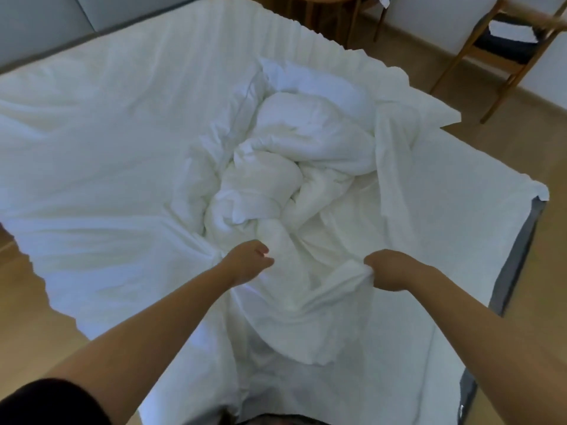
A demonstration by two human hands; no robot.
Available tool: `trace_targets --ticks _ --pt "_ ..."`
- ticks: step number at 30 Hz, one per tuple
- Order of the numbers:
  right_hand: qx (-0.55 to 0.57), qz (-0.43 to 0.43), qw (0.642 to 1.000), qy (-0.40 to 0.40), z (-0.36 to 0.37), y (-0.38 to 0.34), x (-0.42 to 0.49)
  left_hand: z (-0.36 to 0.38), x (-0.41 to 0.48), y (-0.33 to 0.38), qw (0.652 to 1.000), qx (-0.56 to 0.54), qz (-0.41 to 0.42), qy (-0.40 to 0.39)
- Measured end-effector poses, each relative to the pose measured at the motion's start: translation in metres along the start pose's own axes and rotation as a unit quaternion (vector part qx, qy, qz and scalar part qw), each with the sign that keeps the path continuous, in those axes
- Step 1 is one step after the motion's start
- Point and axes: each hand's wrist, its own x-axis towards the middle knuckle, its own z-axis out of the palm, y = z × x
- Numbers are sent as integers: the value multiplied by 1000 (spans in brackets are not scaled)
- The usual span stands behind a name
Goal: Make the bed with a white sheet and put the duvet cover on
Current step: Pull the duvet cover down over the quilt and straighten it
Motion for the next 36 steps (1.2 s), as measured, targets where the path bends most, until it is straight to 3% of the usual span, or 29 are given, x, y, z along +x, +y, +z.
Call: trace_targets --ticks 3,5,8,11,13,19,24,29,36 --pt "-25 -14 999 20 -1 -24 15 -22 4 -55 984 66 -23 165" --pt "-46 -14 999 17 -4 -38 20 -37 5 -93 959 113 -99 240" --pt "-36 -2 999 18 -6 -49 23 -47 11 -137 948 53 -261 175" --pt "-26 26 999 40 -5 -56 17 -43 23 -157 949 -33 -294 112" --pt "-31 47 996 72 -2 -63 11 -43 29 -160 958 -58 -260 107" --pt "23 101 977 186 14 -103 5 -44 11 -140 984 21 -96 150" --pt "2 67 984 167 27 -107 -9 -34 -38 -100 992 86 63 70" --pt "-36 28 989 142 48 -71 -49 7 -81 -43 969 165 184 -22" --pt "-162 -42 970 174 126 21 -123 128 -128 34 925 311 205 -70"
